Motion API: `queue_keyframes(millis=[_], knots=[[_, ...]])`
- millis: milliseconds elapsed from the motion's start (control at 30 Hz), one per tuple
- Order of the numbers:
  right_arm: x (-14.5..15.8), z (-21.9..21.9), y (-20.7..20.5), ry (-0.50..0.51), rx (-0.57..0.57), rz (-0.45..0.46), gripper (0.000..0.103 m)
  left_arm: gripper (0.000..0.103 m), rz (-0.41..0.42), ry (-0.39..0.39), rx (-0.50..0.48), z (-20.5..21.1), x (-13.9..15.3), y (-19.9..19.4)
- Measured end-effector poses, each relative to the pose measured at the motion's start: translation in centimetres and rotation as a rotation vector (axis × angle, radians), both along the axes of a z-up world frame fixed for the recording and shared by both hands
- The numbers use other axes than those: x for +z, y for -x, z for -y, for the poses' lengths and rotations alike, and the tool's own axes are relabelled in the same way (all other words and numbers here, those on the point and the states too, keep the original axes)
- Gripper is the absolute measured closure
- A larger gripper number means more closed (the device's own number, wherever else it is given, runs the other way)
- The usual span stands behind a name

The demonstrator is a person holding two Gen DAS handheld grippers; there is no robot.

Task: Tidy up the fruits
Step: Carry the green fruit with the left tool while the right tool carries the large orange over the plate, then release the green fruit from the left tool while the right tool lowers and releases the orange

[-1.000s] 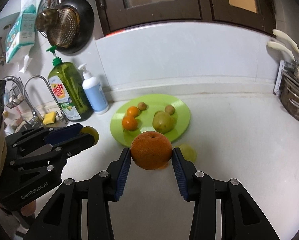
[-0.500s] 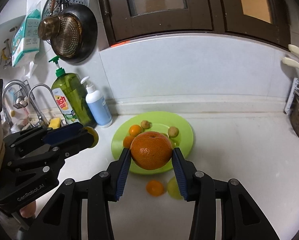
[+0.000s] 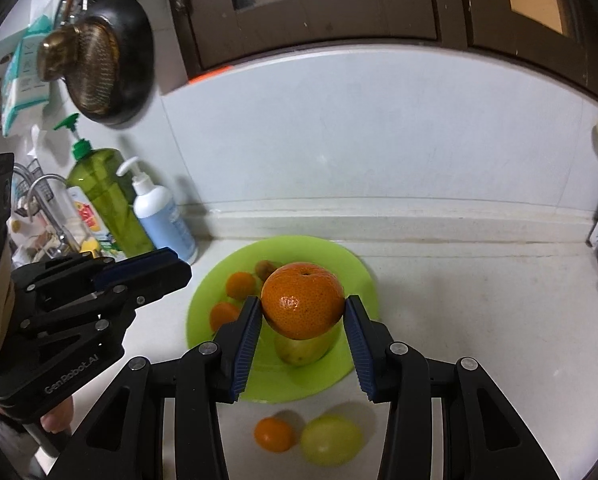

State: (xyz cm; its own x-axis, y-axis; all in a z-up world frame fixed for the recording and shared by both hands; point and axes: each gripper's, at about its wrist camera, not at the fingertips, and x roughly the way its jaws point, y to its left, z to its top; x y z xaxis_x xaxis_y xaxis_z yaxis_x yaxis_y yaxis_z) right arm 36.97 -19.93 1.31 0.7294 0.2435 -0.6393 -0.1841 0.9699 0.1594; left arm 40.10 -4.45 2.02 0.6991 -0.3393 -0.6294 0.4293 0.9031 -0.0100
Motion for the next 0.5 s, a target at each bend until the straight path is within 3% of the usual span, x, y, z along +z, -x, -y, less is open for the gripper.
queue_keyframes(millis=[133, 367, 500], knots=[[-1.0, -0.1, -1.3, -0.013, -0.004, -0.025, 0.06, 0.089, -0.001, 0.018, 0.034, -0.6, -0.7, -0.9], [-1.1, -0.6, -1.4, -0.001, -0.047, -0.03, 0.06, 0.089, 0.081, 0.08, 0.12, -2.9, -0.3, 0.2], [-0.8, -1.0, -1.5, 0.016, -0.08, -0.017, 0.06, 0.089, 0.083, 0.059, 0.142, -3.8, -0.7, 0.2]])
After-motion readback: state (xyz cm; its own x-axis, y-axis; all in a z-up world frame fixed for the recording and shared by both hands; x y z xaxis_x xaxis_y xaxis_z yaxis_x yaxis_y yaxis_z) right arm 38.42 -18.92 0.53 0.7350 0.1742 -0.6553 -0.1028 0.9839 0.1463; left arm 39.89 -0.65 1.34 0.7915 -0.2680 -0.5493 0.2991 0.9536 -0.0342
